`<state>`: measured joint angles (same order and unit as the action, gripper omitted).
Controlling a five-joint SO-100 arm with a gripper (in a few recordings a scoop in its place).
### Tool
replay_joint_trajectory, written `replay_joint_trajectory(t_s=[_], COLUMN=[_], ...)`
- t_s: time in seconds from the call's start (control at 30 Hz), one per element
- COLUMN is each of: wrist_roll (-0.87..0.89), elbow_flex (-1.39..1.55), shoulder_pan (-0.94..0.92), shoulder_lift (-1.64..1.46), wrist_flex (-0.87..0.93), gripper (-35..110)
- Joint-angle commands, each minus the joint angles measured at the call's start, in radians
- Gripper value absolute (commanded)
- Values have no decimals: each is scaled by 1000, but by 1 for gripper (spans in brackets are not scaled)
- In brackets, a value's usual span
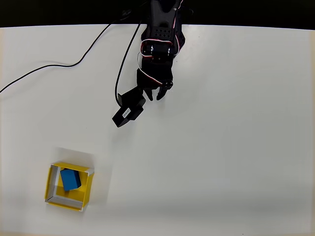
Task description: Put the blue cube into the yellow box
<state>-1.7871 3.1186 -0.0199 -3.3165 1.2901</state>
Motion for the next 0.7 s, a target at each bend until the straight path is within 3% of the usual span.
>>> replay_joint_trajectory(t_s=[0.0, 0.2, 0.67], wrist_roll=[55, 166, 196], elbow_flex=[26, 26, 26], shoulder_pan=[2, 8, 3], shoulder_lift=[-28, -28, -28], wrist_flex=[54, 69, 67], gripper=[3, 0, 1])
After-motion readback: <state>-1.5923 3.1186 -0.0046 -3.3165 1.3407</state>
